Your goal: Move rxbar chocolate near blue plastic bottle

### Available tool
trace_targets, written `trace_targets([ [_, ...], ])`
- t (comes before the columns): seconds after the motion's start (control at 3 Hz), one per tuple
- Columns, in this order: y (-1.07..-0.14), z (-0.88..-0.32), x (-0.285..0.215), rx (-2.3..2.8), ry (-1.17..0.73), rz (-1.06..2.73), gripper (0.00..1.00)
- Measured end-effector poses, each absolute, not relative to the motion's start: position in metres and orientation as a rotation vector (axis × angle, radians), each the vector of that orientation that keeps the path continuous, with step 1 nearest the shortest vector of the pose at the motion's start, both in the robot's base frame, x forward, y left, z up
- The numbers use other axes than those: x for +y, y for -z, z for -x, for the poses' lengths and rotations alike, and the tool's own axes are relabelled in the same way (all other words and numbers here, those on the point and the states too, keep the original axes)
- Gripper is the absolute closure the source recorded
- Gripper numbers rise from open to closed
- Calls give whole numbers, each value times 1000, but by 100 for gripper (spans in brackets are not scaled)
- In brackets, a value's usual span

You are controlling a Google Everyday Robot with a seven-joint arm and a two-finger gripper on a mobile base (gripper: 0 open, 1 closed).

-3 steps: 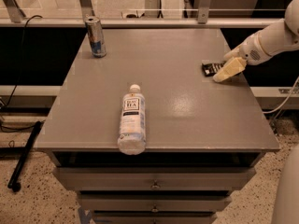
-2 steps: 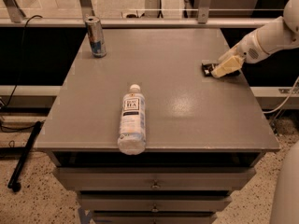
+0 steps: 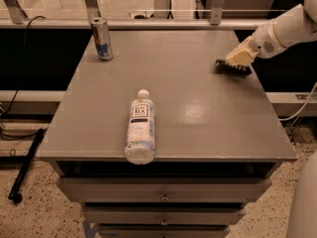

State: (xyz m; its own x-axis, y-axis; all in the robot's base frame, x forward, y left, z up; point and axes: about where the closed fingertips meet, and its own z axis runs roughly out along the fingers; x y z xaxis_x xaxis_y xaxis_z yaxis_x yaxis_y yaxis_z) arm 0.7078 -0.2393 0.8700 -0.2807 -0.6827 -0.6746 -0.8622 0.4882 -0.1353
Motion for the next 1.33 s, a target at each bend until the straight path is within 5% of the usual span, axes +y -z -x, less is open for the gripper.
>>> trace_targets([
  [0.67, -928, -678, -231, 1957, -359, 1304, 100],
  [1.33, -917, -678, -227, 1963, -382, 1287, 58],
])
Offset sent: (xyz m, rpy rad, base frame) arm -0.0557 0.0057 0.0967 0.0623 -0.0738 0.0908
